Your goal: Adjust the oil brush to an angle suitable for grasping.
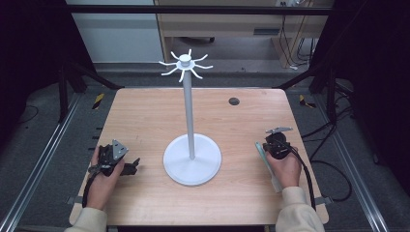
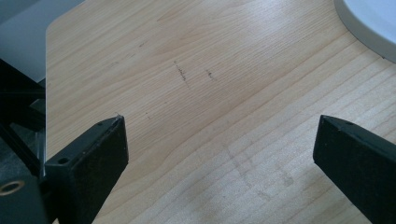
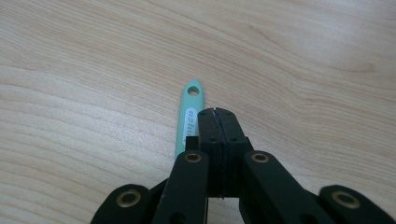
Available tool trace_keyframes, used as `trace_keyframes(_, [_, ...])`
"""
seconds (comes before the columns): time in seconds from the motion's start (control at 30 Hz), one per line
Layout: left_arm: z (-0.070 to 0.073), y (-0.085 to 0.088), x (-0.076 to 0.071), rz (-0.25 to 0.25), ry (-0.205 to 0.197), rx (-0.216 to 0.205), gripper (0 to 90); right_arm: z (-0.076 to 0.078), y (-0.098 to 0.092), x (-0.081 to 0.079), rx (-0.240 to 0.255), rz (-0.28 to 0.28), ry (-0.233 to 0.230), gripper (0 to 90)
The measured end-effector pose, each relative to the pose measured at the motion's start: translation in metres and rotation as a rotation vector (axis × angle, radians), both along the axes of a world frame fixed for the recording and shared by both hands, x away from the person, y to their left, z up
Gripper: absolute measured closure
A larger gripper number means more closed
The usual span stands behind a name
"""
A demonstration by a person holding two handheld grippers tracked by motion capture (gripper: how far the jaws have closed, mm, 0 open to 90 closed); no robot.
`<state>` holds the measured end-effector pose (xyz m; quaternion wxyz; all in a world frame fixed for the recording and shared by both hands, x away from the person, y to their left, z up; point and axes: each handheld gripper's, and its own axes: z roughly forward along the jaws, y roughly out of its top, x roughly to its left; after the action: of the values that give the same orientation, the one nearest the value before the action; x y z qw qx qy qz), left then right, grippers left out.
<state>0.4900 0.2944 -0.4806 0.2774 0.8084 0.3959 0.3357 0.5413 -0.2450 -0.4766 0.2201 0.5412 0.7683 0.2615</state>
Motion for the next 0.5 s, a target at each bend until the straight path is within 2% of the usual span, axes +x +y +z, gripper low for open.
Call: trace_keyframes(0.5, [-0.0002, -0.0009, 0.0, -0.006, 0.004, 0.009, 2.8, -0.0063, 0.0002, 0.0042, 0.012, -0.005, 0.036, 90.0])
